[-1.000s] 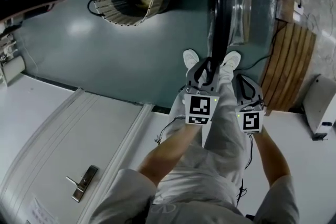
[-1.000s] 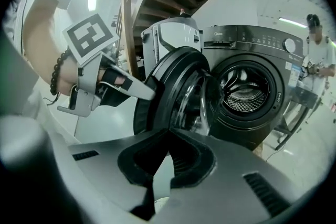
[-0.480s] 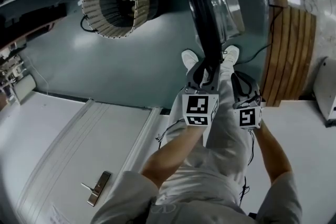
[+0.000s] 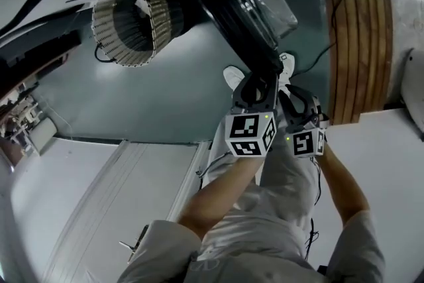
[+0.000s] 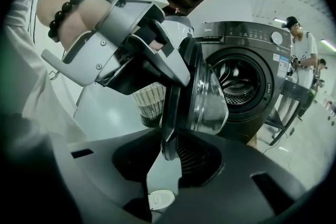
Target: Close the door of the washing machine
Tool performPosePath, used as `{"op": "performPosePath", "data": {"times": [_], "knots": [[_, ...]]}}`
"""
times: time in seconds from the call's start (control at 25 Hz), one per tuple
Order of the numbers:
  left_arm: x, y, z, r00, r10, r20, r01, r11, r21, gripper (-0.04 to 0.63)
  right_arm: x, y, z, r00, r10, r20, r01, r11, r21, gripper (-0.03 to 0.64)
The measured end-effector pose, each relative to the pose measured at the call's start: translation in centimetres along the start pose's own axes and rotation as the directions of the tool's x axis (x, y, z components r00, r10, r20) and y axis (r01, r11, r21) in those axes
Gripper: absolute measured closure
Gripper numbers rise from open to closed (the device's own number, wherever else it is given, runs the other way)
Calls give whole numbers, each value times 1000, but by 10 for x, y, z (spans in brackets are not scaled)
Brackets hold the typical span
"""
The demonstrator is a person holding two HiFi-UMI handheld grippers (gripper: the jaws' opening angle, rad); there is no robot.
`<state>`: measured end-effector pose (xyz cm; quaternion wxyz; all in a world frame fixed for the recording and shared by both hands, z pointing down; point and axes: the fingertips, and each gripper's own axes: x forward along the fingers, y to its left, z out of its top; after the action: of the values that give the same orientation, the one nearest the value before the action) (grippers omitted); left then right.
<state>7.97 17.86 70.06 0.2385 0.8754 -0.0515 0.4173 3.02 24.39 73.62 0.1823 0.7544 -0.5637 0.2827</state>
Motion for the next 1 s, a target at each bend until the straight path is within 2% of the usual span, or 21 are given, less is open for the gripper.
{"op": "performPosePath", "data": {"times": [0.48,0.88,1.0], "knots": [[24,-29,10,999,-29,-37,26,998,-64,423,13,-31,1,998,-56,39,56,998,23,499],[39,-53,18,996,-75,-49,70,992,-106,413,14,-69,2,994,-100,39,101,995,-23,531],[46,-61,23,994,-99,-52,93,989,-114,408,13,-81,0,993,-112,40,112,994,0,534]]}}
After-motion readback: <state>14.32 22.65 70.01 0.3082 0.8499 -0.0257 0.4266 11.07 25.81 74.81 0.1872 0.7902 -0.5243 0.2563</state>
